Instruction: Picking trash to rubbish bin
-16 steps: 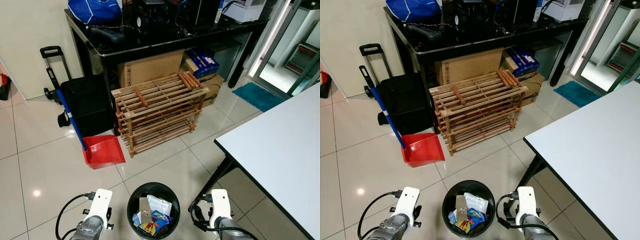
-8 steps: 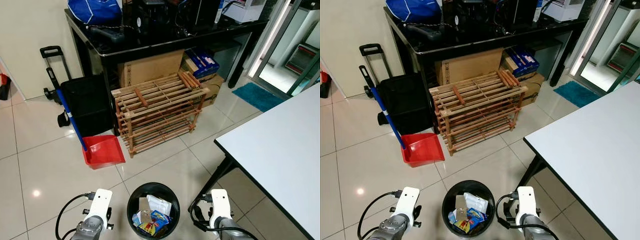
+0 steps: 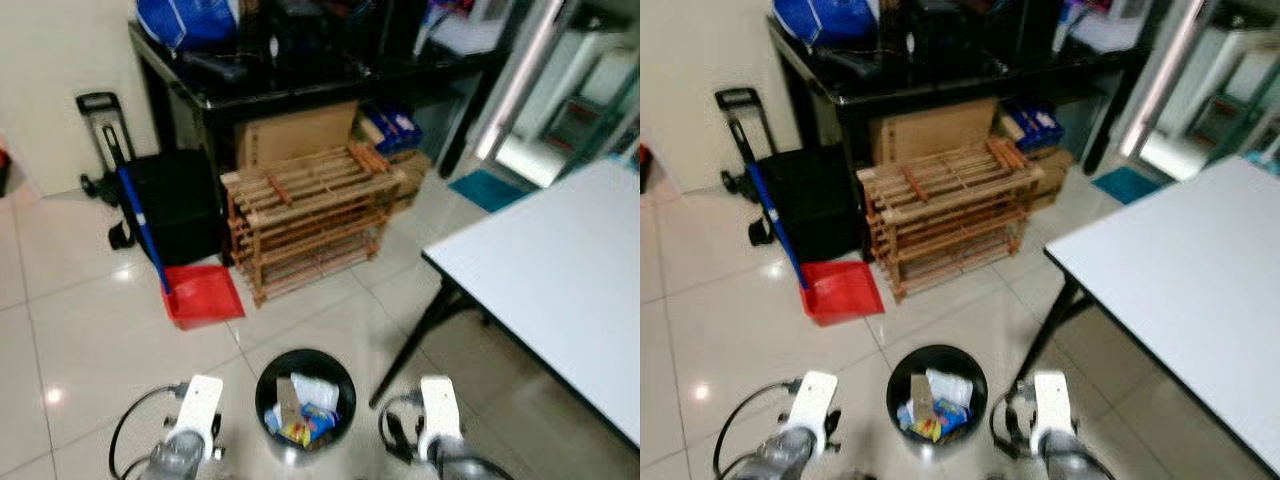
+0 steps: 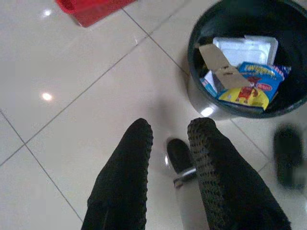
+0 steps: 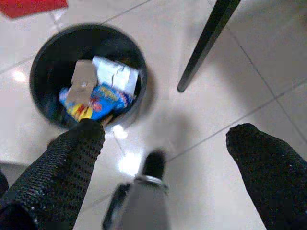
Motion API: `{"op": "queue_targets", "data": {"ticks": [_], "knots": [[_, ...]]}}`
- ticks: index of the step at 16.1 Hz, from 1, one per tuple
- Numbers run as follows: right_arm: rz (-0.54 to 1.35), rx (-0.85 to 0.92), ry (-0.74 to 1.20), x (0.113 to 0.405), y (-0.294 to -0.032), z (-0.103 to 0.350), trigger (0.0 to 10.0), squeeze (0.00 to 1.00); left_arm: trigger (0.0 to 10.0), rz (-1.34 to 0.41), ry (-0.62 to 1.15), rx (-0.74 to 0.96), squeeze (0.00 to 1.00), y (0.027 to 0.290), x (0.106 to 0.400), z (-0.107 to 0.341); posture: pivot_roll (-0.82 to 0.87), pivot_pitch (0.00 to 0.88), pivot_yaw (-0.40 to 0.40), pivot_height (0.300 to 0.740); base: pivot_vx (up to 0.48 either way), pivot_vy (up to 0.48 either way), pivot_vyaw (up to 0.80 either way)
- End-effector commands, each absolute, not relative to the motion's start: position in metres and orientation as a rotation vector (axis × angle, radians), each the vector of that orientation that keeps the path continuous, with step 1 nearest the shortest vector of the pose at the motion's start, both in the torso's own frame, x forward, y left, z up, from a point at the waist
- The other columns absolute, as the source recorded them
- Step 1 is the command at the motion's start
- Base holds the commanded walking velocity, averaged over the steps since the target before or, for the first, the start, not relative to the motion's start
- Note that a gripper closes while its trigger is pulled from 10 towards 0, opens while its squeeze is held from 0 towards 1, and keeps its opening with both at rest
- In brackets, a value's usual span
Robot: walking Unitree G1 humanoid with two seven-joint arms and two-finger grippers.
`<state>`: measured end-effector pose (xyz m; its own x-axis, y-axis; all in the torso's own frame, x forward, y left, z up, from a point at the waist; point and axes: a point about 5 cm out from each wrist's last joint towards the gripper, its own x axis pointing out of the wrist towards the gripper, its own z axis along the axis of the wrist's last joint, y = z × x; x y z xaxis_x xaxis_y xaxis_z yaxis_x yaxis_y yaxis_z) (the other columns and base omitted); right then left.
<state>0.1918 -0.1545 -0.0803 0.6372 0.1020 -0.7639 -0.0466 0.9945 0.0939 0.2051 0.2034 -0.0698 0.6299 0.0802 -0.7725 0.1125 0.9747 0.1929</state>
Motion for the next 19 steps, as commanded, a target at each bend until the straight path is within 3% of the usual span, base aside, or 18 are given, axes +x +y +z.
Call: {"op": "queue_targets", "data": {"ticks": [1, 5, 14, 19], "knots": [[0.079, 0.057, 0.859, 0.1983, -0.1593, -0.0767, 10.0, 0.0, 10.0, -0.016, 0.899, 0.229, 0.0, 0.2001, 0.2019, -0.0722, -0.01, 0.002, -0.061, 0.74, -0.281, 0.0, 0.0], [0.078, 0.065, 0.857, 0.1989, -0.1591, -0.0764, 10.0, 0.0, 10.0, -0.014, 0.897, 0.229, 0.0, 0.2001, 0.2028, -0.0717, -0.01, 0.003, -0.06, 0.74, -0.349, 0.0, 0.0], [0.082, 0.074, 0.855, 0.199, -0.158, -0.0763, 10.0, 0.0, 10.0, 0.021, 0.85, 0.2, 0.0, 0.2026, 0.2086, -0.0672, -0.01, 0.002, -0.059, 0.74, 0.0, 0.0, 0.0], [0.087, 0.075, 0.856, 0.1985, -0.158, -0.0765, 10.0, 0.0, 10.0, 0.029, 0.853, 0.206, 0.0, 0.2046, 0.2079, -0.0674, -0.02, 0.0, -0.058, 0.74, 0.26, 0.0, 0.0]]}}
